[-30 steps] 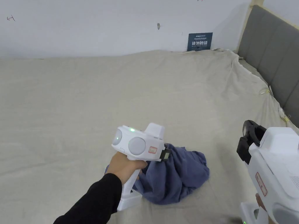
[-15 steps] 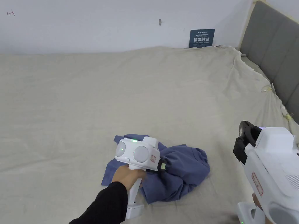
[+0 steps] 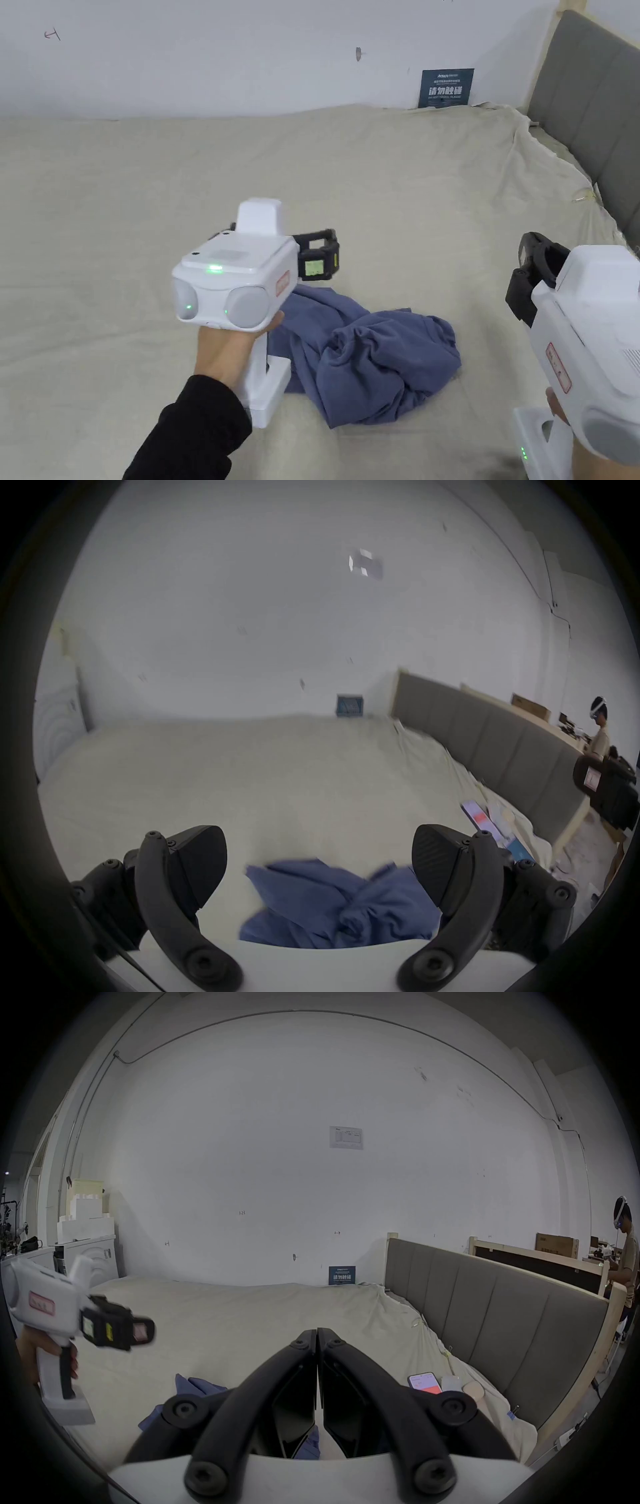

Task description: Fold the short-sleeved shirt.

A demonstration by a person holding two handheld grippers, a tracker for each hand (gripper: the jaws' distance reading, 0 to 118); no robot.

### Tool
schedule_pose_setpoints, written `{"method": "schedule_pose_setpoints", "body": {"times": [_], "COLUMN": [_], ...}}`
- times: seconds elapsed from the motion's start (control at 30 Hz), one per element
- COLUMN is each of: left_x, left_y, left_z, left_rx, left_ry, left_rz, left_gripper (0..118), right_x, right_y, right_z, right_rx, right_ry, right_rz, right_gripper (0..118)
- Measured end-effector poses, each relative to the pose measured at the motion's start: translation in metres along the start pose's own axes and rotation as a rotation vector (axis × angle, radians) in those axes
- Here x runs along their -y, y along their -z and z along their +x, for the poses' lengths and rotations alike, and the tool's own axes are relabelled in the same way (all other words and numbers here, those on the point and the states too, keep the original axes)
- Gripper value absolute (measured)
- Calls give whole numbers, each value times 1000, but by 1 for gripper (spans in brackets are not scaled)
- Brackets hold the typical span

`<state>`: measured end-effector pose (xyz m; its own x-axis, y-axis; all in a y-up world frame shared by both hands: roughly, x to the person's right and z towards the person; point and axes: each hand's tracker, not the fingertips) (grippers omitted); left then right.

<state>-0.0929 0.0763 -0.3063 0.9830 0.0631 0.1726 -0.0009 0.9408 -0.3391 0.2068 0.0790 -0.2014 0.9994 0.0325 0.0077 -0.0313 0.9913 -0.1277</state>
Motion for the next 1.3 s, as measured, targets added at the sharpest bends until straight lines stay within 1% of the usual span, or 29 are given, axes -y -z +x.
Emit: {"method": "schedule_pose_setpoints", "body": {"times": [0.1,0.2,0.3,0.33,0.37,0.43,0.5,0.53,0.57,0.63,0.77,1.07,1.17,1.3], "left_x": [-2,2,10,14,17,23,29,31,33,38,42,41,38,41], "left_y": [-20,-38,-51,-55,-58,-63,-67,-68,-68,-69,-68,-66,-59,-38], "left_z": [-12,-24,-34,-37,-40,-48,-54,-57,-58,-63,-66,-66,-67,-71], "left_rx": [-84,-146,-193,-203,-212,-217,-212,-213,-209,-203,-200,-201,-186,-141], "left_ry": [61,78,76,74,68,57,40,28,23,12,-7,10,6,-27], "left_rz": [96,165,202,211,215,232,238,237,233,225,212,191,121,-56], "left_gripper": [110,104,82,73,67,61,42,25,15,0,0,0,0,0], "right_x": [-4,-6,-11,-11,-11,-12,-11,-10,-10,-11,-10,-7,-8,-6], "right_y": [0,1,-2,-2,-2,-2,0,1,1,0,0,3,2,4], "right_z": [-1,-3,-9,-10,-10,-11,-10,-9,-9,-11,-13,-13,-15,-15], "right_rx": [-5,-12,-17,-19,-21,-23,-26,-26,-27,-30,-32,-39,-41,-42], "right_ry": [-6,-4,-8,-8,-8,-6,-6,-7,-8,-10,-14,-10,-12,-9], "right_rz": [16,31,41,43,45,50,55,57,58,59,60,56,53,47], "right_gripper": [0,0,0,0,0,0,0,0,0,0,0,0,0,0]}}
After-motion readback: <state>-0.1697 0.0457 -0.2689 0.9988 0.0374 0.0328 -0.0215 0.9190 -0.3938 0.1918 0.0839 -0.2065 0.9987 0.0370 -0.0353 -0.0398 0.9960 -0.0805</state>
